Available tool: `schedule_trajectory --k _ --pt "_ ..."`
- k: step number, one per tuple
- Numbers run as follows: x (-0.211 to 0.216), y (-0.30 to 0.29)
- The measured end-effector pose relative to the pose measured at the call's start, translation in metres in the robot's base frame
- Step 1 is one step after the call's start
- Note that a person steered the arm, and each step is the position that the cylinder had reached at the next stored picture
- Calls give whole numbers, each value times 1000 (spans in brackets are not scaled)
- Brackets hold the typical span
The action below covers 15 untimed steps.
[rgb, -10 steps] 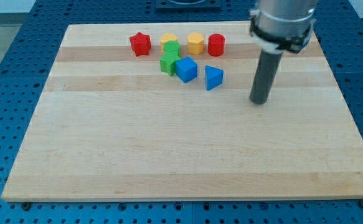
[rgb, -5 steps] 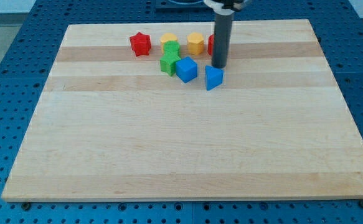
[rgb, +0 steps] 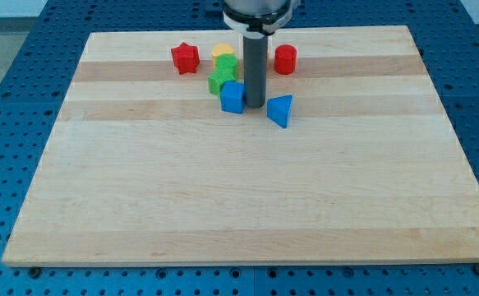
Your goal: Move the blue cube to the bottom of the green star
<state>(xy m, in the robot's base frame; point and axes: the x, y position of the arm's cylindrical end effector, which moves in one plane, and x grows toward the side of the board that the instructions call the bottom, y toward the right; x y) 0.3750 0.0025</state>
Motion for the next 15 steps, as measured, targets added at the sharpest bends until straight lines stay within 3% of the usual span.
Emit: schedule_trajectory --k 4,6,7,9,13,15 --pt "32 -4" --pt "32 -132" --pt "31 -163" --pt "-3 -100" --pt "-49 -106" --pt "-22 -78"
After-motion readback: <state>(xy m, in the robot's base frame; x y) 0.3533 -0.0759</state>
